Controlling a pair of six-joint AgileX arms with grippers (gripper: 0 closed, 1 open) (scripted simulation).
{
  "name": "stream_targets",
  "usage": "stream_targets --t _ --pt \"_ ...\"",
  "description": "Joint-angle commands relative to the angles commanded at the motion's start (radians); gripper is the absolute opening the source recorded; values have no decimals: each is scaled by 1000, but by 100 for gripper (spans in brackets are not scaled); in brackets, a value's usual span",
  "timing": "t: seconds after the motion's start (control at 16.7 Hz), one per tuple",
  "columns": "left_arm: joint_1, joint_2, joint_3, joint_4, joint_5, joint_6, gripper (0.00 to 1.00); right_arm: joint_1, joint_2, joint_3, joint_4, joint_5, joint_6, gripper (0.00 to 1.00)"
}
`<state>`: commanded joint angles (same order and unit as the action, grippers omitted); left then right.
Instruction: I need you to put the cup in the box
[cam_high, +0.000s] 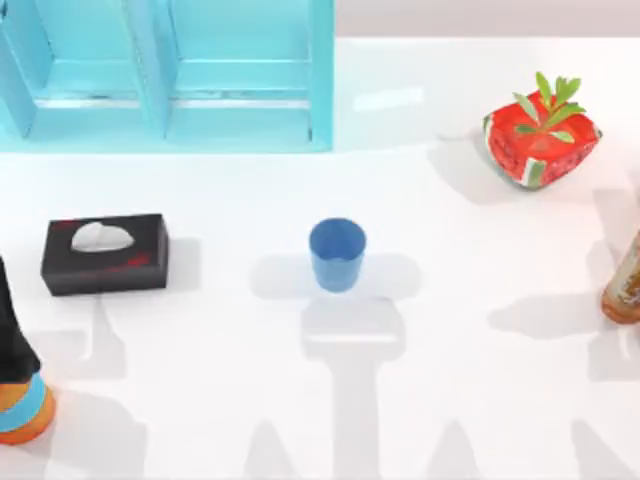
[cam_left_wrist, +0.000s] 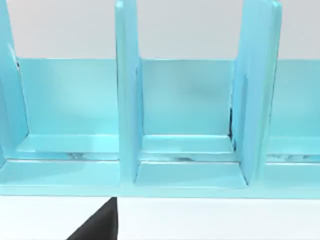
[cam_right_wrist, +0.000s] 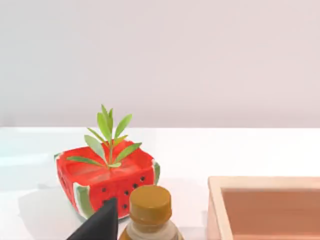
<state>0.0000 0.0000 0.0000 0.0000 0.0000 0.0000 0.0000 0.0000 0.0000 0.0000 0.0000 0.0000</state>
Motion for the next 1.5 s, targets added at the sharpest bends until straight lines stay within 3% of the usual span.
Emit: stream_targets --t 0.3,0.6,1.5 --pt "0 0 0 0 0 0 100 19 58 58 -34 3 19 100" --pt "0 0 0 0 0 0 100 112 340 338 -199 19 112 100" --pt "0 0 0 0 0 0 100 585 1796 1788 -1050 108 592 100"
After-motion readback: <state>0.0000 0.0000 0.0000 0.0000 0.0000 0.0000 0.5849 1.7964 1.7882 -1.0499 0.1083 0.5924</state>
